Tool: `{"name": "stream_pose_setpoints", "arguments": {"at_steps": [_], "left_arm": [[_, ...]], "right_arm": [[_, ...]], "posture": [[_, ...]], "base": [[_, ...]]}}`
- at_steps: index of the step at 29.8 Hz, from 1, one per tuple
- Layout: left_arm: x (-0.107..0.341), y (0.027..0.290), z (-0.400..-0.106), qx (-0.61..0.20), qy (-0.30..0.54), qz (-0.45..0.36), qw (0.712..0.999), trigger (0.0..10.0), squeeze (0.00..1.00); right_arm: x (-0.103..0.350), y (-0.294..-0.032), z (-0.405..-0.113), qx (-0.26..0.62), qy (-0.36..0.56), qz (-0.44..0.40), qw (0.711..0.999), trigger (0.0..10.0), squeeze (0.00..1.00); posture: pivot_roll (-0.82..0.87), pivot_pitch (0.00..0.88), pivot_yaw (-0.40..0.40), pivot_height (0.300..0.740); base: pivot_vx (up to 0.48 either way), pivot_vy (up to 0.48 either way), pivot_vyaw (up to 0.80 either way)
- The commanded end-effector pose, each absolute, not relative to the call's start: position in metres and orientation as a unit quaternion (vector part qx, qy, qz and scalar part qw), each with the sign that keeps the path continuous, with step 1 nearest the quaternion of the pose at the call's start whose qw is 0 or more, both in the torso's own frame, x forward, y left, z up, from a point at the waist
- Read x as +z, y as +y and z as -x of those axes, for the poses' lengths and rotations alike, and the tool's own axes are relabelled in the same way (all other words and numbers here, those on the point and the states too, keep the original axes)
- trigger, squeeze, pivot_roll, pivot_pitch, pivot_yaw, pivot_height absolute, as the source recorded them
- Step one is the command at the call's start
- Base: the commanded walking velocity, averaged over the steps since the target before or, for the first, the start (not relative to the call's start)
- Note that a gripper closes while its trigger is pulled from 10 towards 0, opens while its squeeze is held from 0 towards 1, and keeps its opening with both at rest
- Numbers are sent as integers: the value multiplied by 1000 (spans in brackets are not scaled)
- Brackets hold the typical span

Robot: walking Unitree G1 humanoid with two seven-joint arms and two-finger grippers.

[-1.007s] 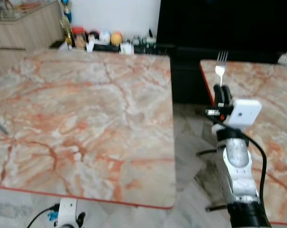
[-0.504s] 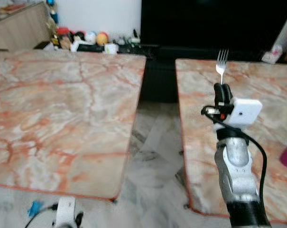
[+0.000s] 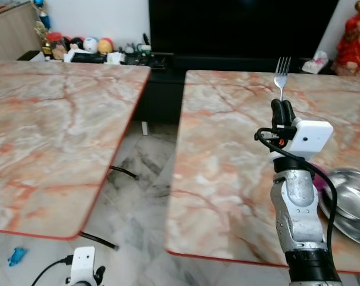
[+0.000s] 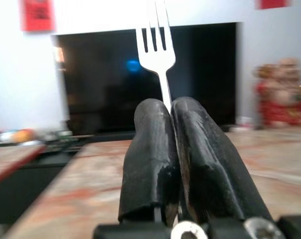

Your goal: Setting the table

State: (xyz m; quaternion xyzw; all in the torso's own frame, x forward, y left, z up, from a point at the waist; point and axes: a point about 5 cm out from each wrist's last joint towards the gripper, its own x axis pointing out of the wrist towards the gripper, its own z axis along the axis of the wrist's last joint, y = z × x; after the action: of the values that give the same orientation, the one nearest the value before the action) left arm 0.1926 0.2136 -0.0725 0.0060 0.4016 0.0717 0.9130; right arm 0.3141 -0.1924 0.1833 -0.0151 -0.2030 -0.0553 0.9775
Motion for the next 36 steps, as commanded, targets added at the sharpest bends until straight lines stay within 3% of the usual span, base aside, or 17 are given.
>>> {"name": "stream_pose_setpoints", "arguments": {"at_steps": [1, 22, 36], "left_arm": [[-71, 222, -193, 78, 403, -13, 912, 10000, 0], [-72, 220, -192, 78, 404, -12, 912, 10000, 0], [-71, 222, -192, 83, 403, -8, 911, 10000, 0]], "right_arm": [[189, -187, -314, -48, -215, 8, 975, 10000, 0], [192, -189, -315, -53, -218, 12, 974, 10000, 0], [198, -199, -318, -73, -212, 22, 974, 10000, 0]], "posture": [[29, 0, 9, 740], [28, 8, 11, 740], [30, 8, 14, 740]], "base": [[0, -394, 0], [0, -396, 0], [0, 0, 0]]}}
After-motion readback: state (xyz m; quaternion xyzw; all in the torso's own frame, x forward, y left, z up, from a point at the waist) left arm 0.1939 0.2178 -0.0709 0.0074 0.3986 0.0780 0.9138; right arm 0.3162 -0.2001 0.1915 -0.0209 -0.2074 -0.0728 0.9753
